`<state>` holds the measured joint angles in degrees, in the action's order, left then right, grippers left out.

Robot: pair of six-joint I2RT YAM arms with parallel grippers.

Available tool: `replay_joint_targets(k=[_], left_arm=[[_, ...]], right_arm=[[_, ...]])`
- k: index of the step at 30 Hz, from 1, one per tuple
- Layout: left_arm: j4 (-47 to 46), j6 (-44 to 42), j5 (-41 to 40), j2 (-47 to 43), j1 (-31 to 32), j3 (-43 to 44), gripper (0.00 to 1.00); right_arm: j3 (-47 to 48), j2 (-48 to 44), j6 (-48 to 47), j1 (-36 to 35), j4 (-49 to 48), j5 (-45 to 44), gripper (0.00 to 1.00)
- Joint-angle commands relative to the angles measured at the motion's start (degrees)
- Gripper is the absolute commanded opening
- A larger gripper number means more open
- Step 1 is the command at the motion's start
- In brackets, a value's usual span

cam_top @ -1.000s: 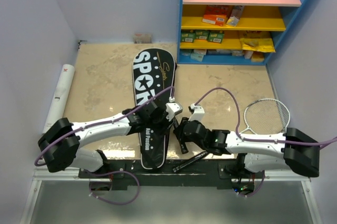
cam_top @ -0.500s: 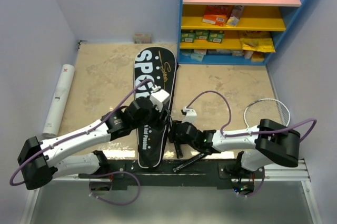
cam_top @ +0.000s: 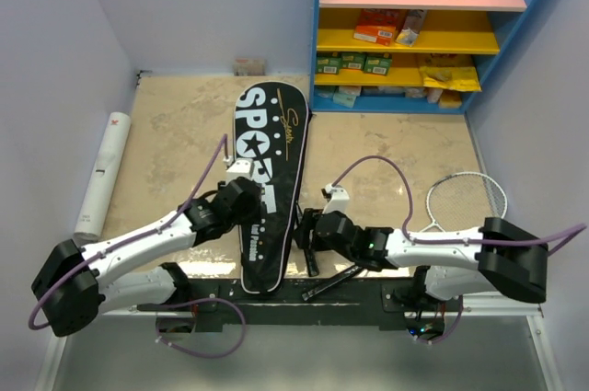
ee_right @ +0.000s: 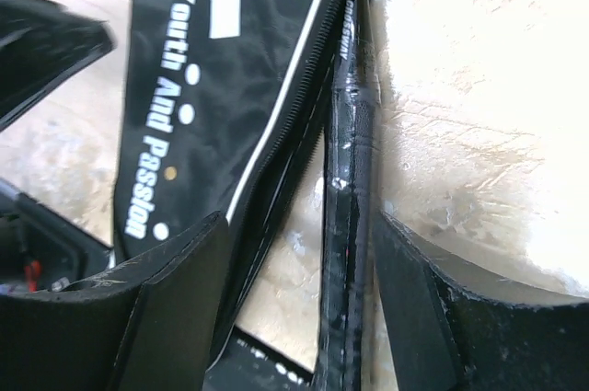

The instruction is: Pack up the badminton gear

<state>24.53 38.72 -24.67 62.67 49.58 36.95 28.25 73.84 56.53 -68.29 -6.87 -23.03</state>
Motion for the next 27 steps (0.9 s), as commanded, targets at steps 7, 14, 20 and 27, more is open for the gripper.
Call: replay_joint_targets(k=[7, 14, 20, 27], left_arm=[[-8.10, 9.53, 4.36, -4.93, -7.13, -9.88, 0.47], [-10.38, 12.17, 5.85, -5.54, -7.22, -14.17, 0.36], [-11.35, 12.78, 6.65, -6.86, -7.22, -16.55, 0.29], [-12.14, 12.79, 7.00, -8.36, -7.22, -18.40, 0.29]], right_arm=[[-4.34, -8.10, -1.34, 0.00, 3.27, 0.52, 0.65], [-6.98, -6.79, -1.34, 0.00, -0.33, 2.46, 0.63], [-7.51, -3.36, -1.86, 0.00, -5.16, 5.09, 0.61], [-7.24, 2.70, -1.08, 0.00, -12.01, 8.60, 0.43]])
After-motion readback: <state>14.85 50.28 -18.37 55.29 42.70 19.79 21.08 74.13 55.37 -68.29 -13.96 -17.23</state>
